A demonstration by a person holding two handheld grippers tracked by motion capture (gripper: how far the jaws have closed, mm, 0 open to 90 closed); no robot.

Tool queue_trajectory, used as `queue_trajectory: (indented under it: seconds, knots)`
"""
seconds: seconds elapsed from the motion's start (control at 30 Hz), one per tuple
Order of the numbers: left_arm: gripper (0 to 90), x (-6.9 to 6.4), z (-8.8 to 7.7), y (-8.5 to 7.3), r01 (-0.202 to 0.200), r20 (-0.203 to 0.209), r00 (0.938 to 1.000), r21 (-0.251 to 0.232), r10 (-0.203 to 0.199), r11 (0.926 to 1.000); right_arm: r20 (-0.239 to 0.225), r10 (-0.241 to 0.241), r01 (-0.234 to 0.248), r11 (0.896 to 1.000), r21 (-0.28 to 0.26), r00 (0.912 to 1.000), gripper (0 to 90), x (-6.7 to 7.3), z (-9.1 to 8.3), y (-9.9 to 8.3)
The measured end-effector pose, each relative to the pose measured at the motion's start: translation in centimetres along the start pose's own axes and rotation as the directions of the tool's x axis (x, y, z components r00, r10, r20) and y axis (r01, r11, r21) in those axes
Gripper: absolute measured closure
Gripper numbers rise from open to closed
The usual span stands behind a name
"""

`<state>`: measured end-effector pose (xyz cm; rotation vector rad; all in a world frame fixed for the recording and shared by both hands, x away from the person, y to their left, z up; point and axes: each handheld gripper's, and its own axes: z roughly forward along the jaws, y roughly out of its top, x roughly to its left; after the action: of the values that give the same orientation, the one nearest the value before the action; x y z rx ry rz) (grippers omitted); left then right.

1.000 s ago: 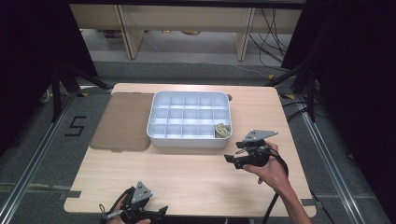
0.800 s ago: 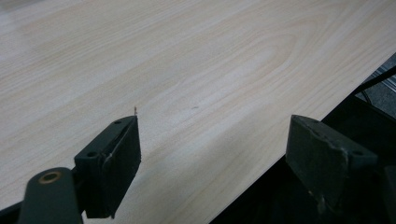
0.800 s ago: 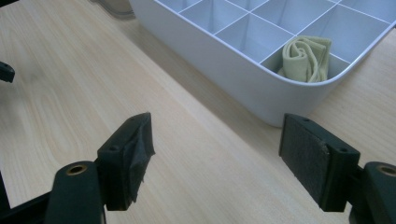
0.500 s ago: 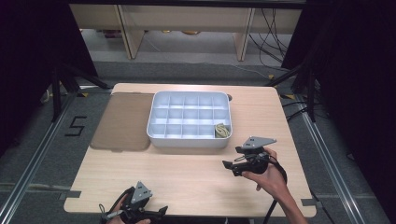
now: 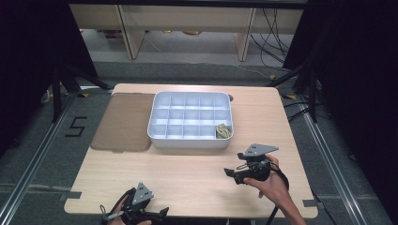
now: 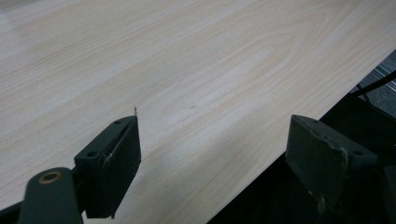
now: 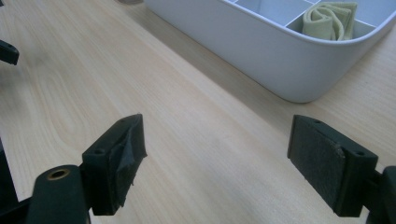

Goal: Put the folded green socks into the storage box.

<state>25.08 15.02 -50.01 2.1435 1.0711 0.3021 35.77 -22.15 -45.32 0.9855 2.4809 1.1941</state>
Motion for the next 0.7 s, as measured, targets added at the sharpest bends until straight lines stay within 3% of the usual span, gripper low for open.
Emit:
queue_trajectory:
  seconds: [0.1,0.27,0.3,0.33,0.47,0.57,0.63,0.7]
  knots:
    - [17.3,0.0,0.0,0.0,-0.003,0.0,1.0,-0.001,0.003,1.0,0.009,0.033,-0.033,0.999,0.003,0.9994,19.9,0.3,-0.2,-0.5]
    - [17.3,0.0,0.0,0.0,-0.003,0.002,1.0,0.0,0.003,1.0,0.01,0.03,-0.03,1.0,0.007,0.9995,19.7,0.1,-0.3,-1.4]
    - [17.3,0.0,0.0,0.0,-0.003,0.001,1.0,0.0,0.003,1.0,0.009,0.064,-0.064,0.998,0.015,0.9979,19.6,0.4,-0.4,-1.5]
    - [17.3,0.0,0.0,0.0,-0.005,0.002,1.0,0.0,0.005,1.0,0.013,0.039,-0.039,0.999,0.003,0.9991,19.6,0.2,-0.3,-1.7]
    - [17.3,0.0,0.0,0.0,-0.004,0.001,1.0,-0.002,0.004,1.0,0.021,0.052,-0.052,0.999,-0.007,0.9984,17.8,0.3,-0.4,-2.3]
    - [17.3,0.2,-0.2,0.1,-0.056,0.003,0.9984,0.028,0.056,0.9981,0.025,0.055,-0.054,0.998,-0.019,0.9982,16.5,0.3,-0.5,-2.9]
    - [17.3,0.1,-0.2,0.1,-0.04,0.006,0.9992,0.024,0.04,0.9989,0.013,0.094,-0.094,0.995,-0.017,0.9955,16.4,0.6,-0.8,-3.2]
    - [17.3,0.1,-0.2,0.0,-0.031,0.009,0.9995,0.025,0.031,0.9992,0.014,0.073,-0.072,0.997,-0.023,0.9973,16.2,0.6,-0.9,-3.5]
